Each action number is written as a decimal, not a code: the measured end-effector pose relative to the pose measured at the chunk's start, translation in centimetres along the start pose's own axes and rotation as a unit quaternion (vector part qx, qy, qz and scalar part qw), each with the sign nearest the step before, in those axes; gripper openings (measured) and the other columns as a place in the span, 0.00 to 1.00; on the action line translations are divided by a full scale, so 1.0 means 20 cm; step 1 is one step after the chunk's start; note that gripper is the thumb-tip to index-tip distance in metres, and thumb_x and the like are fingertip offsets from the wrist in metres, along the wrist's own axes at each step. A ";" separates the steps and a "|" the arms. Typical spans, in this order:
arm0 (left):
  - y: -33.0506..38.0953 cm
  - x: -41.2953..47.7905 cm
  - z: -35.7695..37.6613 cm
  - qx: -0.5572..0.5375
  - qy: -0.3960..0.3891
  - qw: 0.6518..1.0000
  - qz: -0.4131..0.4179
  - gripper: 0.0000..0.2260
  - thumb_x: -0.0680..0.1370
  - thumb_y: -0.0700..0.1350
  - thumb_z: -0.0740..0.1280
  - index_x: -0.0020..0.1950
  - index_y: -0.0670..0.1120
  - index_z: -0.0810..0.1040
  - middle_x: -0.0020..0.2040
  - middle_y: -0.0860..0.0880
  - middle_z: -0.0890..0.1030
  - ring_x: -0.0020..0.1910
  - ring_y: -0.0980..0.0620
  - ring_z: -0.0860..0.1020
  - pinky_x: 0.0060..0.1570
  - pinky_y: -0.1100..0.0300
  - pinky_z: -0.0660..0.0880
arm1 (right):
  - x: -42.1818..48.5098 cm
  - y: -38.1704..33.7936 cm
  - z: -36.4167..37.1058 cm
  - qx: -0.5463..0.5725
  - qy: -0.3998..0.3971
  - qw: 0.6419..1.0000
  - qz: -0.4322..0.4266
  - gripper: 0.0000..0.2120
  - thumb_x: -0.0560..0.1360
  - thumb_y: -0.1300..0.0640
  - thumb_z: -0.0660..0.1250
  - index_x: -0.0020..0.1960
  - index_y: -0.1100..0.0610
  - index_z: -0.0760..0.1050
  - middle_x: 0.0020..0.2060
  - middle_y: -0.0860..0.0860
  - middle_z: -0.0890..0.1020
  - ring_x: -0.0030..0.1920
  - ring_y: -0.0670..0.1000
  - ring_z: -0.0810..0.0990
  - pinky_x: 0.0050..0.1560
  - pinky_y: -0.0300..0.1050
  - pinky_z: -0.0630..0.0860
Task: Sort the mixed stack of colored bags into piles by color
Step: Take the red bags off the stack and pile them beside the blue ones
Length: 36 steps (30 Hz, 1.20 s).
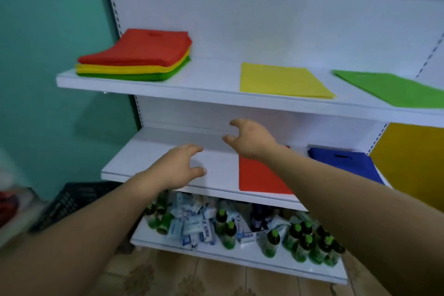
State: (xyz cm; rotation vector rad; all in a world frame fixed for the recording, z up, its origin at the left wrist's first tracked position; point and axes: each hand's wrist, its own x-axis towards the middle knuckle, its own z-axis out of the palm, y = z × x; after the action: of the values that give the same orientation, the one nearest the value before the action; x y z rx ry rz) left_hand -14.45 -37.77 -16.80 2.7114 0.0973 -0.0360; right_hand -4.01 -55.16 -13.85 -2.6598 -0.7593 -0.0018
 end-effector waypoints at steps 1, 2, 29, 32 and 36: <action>-0.04 -0.05 -0.09 0.005 0.011 1.000 -0.006 0.30 0.77 0.55 0.66 0.75 0.51 0.60 0.76 0.51 0.60 0.73 0.51 0.61 0.69 0.59 0.59 | 0.01 -0.10 -0.04 -0.004 0.009 1.000 -0.011 0.29 0.78 0.42 0.61 0.74 0.55 0.62 0.72 0.54 0.67 0.71 0.55 0.65 0.69 0.49 0.65; -0.07 -0.10 -0.18 0.009 0.022 1.000 -0.012 0.30 0.76 0.55 0.66 0.75 0.51 0.60 0.76 0.51 0.60 0.73 0.51 0.62 0.68 0.58 0.60 | 0.03 -0.20 -0.07 -0.005 0.017 1.000 -0.021 0.29 0.78 0.42 0.61 0.74 0.54 0.62 0.72 0.54 0.67 0.71 0.55 0.66 0.69 0.49 0.64; -0.96 0.82 -1.29 0.045 0.204 0.973 -0.099 0.24 0.79 0.57 0.61 0.71 0.45 0.69 0.70 0.45 0.70 0.68 0.47 0.69 0.68 0.55 0.64 | 1.69 -0.79 -0.16 0.001 0.101 0.995 0.003 0.29 0.76 0.41 0.62 0.69 0.60 0.66 0.65 0.60 0.72 0.65 0.61 0.71 0.63 0.50 0.69; -1.08 0.92 -1.36 0.040 0.202 0.973 -0.105 0.22 0.79 0.51 0.64 0.71 0.45 0.69 0.70 0.45 0.71 0.68 0.47 0.70 0.68 0.56 0.64 | 1.78 -0.76 -0.11 0.013 0.086 0.994 0.071 0.35 0.74 0.35 0.62 0.69 0.61 0.64 0.64 0.62 0.71 0.64 0.62 0.71 0.63 0.51 0.69; -1.19 0.99 -1.40 -0.016 0.103 0.988 -0.113 0.31 0.75 0.52 0.70 0.75 0.48 0.63 0.72 0.49 0.69 0.67 0.50 0.70 0.67 0.60 0.64 | 1.84 -0.75 -0.07 0.062 0.076 0.989 0.113 0.36 0.71 0.38 0.69 0.69 0.59 0.64 0.64 0.59 0.73 0.64 0.60 0.72 0.61 0.49 0.70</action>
State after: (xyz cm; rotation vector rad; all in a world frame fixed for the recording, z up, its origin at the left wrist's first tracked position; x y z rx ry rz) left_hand 3.84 -3.30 -2.05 2.6504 0.4608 0.1793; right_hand 19.93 -25.13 -3.61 -2.5757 -0.3931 -0.0921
